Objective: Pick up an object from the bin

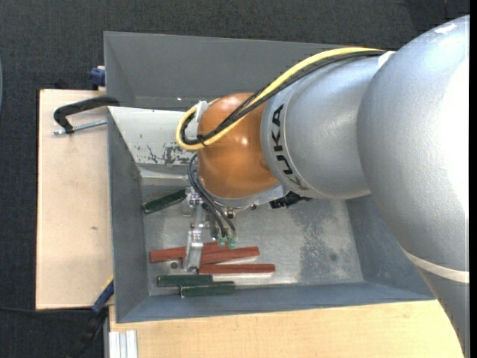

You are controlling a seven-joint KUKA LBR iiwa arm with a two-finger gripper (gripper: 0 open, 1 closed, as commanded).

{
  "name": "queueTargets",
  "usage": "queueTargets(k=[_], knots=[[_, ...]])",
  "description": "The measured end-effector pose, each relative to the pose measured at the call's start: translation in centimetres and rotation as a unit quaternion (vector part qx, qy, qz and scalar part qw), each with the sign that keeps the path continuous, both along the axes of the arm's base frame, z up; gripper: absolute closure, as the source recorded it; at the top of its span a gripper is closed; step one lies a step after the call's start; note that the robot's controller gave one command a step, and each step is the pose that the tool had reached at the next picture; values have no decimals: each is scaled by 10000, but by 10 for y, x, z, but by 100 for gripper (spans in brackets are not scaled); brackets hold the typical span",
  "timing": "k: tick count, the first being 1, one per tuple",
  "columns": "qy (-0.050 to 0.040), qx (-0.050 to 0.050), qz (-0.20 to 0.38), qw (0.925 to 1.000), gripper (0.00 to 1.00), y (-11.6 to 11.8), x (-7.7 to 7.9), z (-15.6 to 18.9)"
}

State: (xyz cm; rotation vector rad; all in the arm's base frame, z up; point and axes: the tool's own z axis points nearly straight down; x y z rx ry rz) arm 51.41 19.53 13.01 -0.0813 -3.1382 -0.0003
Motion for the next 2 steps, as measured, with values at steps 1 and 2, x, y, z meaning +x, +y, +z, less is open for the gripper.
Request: queueTargets(k=[1, 2], knots=[[-2, -3, -82, 10000, 0, 8, -4, -25], [-91, 18, 1877, 9822, 100, -29, -11, -55]])
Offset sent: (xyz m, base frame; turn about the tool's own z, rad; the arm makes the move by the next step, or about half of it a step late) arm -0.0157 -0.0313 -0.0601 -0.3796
